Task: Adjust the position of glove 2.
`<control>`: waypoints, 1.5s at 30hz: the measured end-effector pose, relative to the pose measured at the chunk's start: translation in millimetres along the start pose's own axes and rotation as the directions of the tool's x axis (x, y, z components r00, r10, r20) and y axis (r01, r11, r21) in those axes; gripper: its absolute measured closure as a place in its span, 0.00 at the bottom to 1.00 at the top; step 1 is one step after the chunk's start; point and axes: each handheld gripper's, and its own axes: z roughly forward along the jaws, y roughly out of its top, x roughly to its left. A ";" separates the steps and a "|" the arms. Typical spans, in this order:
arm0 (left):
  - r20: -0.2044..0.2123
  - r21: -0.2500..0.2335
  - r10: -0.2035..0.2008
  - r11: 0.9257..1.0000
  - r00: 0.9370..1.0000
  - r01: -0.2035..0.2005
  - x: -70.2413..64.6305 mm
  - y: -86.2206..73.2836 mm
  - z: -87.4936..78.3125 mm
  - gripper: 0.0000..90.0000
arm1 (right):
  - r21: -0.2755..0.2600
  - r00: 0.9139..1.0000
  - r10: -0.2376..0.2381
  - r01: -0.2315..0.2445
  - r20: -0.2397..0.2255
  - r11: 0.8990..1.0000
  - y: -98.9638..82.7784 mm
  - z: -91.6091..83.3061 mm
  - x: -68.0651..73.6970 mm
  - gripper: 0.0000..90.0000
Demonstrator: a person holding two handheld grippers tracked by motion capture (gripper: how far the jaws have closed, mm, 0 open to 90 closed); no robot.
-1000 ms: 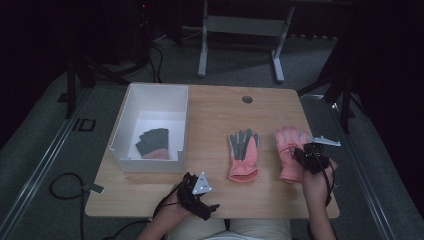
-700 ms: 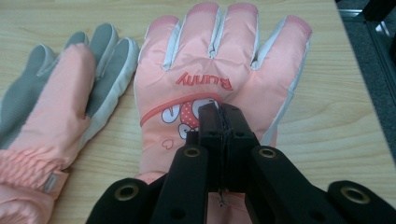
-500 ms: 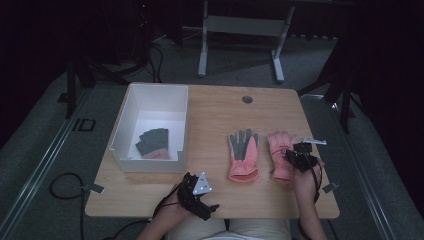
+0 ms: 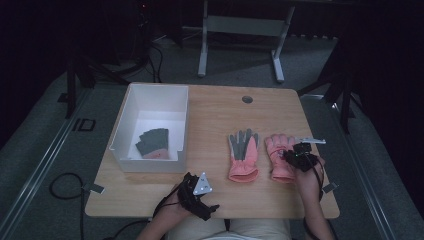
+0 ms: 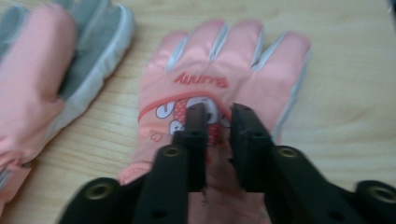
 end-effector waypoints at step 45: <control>-0.007 -0.002 0.005 1.000 1.000 -0.005 1.4 0.7 -0.4 0.00 | -0.089 0.996 -0.076 0.080 0.057 0.993 22.8 -35.8 8.5 0.97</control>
